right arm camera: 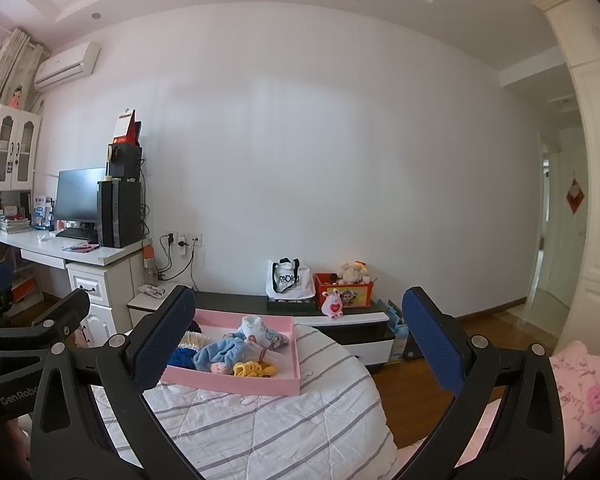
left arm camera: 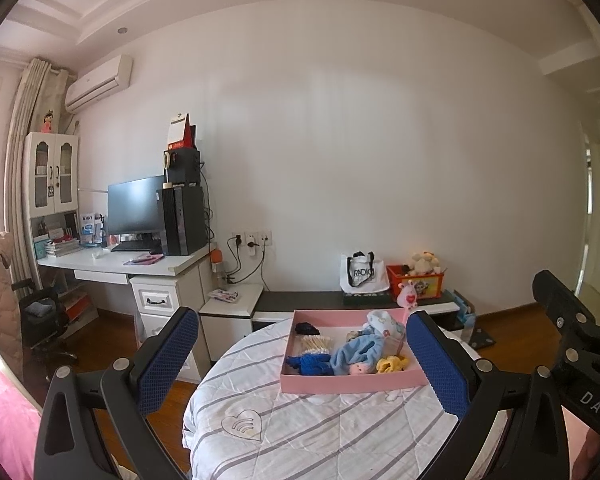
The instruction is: Organize soft objects
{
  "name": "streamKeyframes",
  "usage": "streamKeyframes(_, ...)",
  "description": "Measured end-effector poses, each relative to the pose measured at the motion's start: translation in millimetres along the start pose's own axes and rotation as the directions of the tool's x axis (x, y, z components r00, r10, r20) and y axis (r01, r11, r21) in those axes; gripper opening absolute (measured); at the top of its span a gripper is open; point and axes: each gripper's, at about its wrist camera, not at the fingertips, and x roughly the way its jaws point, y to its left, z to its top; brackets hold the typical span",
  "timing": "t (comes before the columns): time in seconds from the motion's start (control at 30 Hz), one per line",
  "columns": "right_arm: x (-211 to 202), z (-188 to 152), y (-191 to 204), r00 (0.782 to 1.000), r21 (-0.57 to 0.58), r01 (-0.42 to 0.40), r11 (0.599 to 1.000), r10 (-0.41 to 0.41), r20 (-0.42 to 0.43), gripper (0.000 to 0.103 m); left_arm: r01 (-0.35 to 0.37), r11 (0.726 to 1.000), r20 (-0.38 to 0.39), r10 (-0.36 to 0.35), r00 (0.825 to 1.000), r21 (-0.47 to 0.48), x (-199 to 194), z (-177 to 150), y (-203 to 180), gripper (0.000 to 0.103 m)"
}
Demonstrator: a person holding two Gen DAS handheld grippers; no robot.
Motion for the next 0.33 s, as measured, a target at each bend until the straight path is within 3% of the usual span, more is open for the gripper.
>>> streamKeyframes(0.33,-1.1,-0.4,0.1,1.0,0.003,-0.001,1.0,0.001,0.0,0.103,-0.002,1.0,-0.002,0.002,1.0,0.0,2.0,-1.7,-1.1,0.103)
